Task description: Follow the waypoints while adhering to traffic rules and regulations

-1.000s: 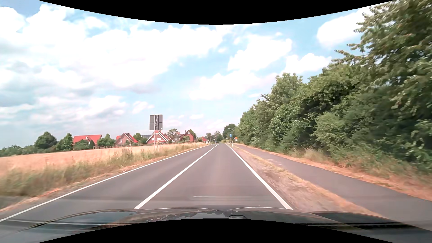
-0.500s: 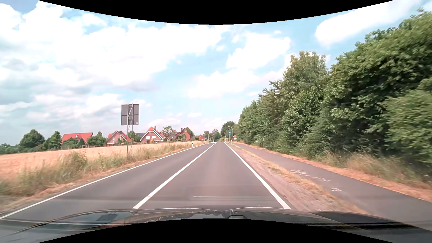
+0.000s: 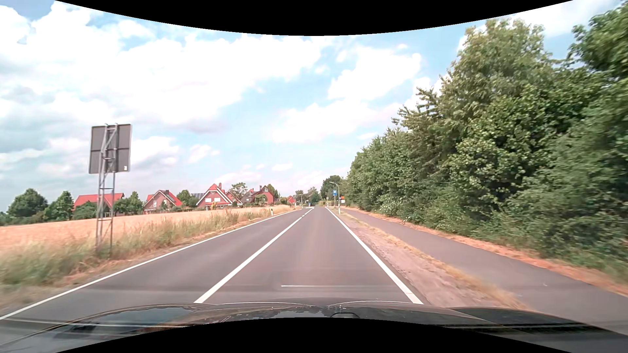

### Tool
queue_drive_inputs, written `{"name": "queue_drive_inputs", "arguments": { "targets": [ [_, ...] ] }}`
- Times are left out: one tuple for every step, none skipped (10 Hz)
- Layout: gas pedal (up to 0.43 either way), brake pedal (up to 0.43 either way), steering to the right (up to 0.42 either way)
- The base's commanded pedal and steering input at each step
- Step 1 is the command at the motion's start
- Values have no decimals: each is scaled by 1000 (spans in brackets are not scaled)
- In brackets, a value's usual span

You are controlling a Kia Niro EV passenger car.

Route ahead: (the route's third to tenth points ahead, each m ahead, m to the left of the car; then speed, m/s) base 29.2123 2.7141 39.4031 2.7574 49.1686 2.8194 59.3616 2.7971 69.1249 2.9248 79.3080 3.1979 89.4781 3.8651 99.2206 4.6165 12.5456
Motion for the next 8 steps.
{"name": "queue_drive_inputs", "arguments": {
  "targets": [
    [197, 0, -1],
    [197, 0, 0],
    [197, 0, -2],
    [197, 0, -2],
    [189, 0, -2],
    [189, 0, -2],
    [177, 0, -3],
    [177, 0, -3]
  ]
}}
